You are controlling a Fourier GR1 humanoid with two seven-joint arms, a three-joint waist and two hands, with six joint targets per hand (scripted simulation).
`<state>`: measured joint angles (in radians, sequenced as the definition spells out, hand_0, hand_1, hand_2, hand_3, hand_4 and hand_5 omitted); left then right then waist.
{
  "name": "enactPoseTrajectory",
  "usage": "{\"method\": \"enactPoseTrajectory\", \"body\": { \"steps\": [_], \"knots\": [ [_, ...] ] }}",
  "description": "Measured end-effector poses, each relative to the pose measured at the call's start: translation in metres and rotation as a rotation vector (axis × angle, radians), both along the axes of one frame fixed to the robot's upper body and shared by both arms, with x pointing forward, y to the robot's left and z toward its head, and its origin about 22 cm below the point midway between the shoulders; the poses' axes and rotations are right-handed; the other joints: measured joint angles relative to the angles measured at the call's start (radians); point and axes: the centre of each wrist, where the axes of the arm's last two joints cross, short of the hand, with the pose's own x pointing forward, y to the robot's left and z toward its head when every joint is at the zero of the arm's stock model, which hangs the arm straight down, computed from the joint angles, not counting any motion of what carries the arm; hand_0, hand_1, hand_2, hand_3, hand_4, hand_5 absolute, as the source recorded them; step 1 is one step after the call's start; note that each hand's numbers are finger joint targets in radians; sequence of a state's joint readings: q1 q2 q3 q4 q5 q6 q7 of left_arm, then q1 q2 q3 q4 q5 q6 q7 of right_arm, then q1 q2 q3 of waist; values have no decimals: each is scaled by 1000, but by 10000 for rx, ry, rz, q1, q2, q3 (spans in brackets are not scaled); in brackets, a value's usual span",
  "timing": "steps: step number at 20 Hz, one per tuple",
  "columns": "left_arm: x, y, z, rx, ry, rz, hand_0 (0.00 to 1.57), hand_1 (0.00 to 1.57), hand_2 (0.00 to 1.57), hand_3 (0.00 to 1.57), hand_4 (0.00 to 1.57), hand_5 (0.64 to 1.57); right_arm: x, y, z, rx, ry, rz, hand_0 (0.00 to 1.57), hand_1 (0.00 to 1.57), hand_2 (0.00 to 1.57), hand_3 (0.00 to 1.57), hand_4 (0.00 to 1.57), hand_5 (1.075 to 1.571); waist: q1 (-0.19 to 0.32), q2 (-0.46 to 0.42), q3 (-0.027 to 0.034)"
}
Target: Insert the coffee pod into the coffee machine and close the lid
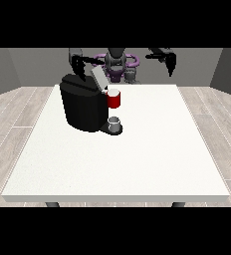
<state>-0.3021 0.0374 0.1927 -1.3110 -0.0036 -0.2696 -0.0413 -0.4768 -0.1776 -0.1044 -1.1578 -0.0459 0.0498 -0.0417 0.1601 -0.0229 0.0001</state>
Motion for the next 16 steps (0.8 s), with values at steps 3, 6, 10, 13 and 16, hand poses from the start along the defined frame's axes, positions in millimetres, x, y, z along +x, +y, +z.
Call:
{"method": "enactPoseTrajectory", "body": {
  "steps": [3,6,10,13,16],
  "knots": [
    [-4,6,0,86,-129,238,0,0,0,0,0,1571,9,15,11,-184,-89,346,0,0,0,0,0,1571,-165,184,0],
    [-9,7,-3,176,-349,427,0,0,0,0,0,1571,13,24,13,-312,-259,572,0,0,0,0,0,1571,-306,362,-5],
    [-8,7,4,133,-640,459,0,0,0,0,0,1571,22,20,21,-407,-698,617,0,0,0,0,0,1571,-290,643,-33],
    [-10,11,9,107,-669,499,0,0,0,0,124,1571,26,21,23,-469,-681,644,0,0,0,0,0,1571,-257,667,-43],
    [-6,10,15,170,-812,572,0,0,0,0,0,1571,31,24,29,-511,-966,863,0,0,0,0,0,1571,-281,828,-56]
  ]
}}
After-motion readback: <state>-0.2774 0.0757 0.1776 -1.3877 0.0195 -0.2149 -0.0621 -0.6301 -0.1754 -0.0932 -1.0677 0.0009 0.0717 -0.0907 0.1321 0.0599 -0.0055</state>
